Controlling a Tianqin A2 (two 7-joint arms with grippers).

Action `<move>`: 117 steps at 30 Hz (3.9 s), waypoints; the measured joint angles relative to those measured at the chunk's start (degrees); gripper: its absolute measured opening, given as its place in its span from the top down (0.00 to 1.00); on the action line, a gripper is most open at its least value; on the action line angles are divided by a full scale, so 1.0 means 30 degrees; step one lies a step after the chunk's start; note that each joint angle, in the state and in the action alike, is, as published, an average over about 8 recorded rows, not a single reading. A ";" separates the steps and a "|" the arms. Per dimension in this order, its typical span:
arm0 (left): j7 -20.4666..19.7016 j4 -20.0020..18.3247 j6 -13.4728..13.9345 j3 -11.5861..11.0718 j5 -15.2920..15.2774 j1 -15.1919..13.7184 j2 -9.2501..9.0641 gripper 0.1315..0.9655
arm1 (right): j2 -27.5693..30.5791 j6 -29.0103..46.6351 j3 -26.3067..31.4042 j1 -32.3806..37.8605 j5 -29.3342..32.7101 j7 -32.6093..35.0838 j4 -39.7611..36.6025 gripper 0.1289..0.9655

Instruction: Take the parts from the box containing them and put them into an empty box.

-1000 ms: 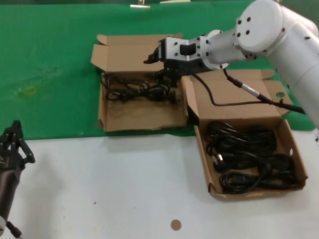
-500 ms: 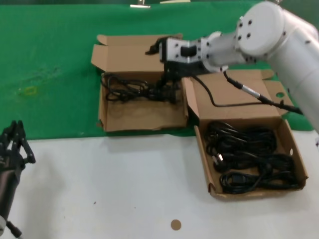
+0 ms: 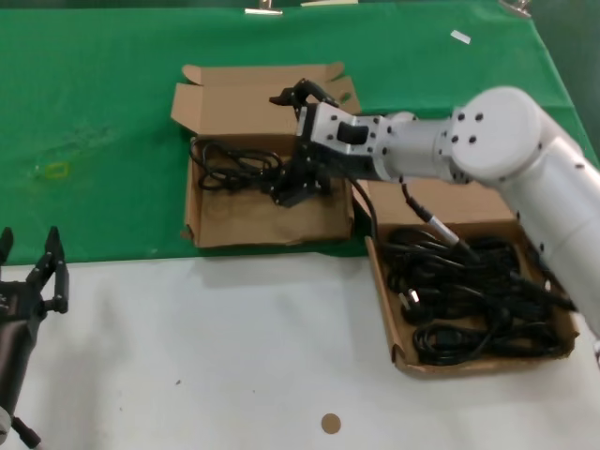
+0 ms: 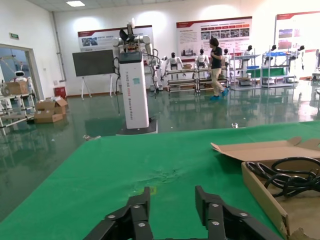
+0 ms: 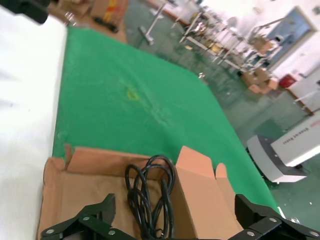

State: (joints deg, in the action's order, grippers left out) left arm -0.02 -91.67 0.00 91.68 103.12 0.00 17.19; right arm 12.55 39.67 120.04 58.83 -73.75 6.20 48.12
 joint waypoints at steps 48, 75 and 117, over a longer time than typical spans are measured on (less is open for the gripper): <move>0.0005 0.0000 0.0000 -0.0001 0.0005 0.0000 0.0000 0.00 | 0.1207 -1.0304 -0.7377 -1.5294 -0.7633 -0.1610 1.1315 0.00; 0.0005 0.0000 0.0000 0.0000 0.0004 0.0000 0.0000 0.00 | 0.1485 -1.2683 -0.9071 -1.8807 -0.9394 -0.1982 1.3924 0.00; 0.0005 0.0000 0.0000 -0.0001 0.0004 0.0000 0.0000 0.00 | 0.1484 -1.2683 -0.9070 -1.8807 -0.9394 -0.1982 1.3923 0.00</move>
State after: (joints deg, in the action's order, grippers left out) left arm 0.00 -91.67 0.00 91.67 103.13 0.00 17.19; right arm 17.00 1.62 92.83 2.41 -101.93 0.25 89.89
